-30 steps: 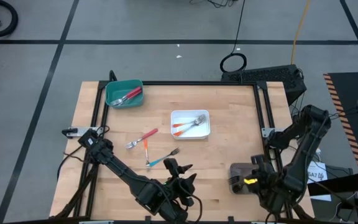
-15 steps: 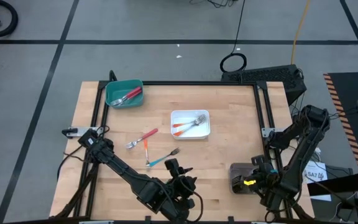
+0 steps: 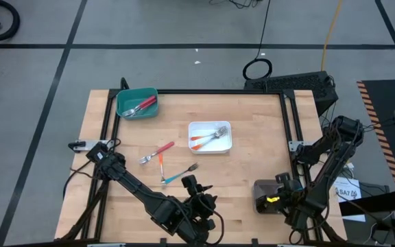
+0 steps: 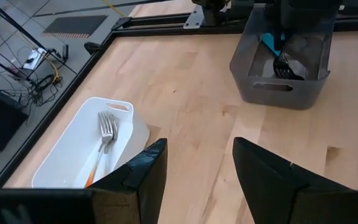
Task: Sort silverware by color (type)
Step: Put the blue fork into the black bin
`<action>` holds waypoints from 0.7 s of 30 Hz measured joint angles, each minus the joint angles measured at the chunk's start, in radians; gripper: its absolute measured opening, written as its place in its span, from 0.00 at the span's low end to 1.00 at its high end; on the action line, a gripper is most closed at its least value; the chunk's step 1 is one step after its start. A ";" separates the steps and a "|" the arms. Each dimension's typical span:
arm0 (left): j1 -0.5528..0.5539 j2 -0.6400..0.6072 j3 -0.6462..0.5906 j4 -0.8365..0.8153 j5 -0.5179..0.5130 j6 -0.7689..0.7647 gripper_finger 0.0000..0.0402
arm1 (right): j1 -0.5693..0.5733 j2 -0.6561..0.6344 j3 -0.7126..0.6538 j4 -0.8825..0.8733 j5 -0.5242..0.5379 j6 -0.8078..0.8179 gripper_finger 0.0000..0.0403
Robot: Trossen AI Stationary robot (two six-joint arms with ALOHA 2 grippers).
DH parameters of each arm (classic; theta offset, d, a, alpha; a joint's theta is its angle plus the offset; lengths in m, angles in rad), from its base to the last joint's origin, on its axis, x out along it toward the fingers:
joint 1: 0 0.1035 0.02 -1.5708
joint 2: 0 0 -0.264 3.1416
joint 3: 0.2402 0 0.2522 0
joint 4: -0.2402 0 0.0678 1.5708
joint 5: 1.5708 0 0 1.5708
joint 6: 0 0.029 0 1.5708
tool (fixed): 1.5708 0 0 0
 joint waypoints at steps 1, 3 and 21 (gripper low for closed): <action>0.000 0.000 0.000 0.000 0.000 0.000 0.48 | 0.000 0.000 -0.004 0.008 0.000 0.000 0.01; 0.001 0.000 0.000 0.000 0.000 0.000 0.48 | 0.000 0.000 -0.014 0.027 -0.001 0.000 0.01; 0.005 0.001 0.000 0.000 0.000 -0.022 0.48 | 0.000 0.000 -0.038 0.058 -0.020 0.006 0.04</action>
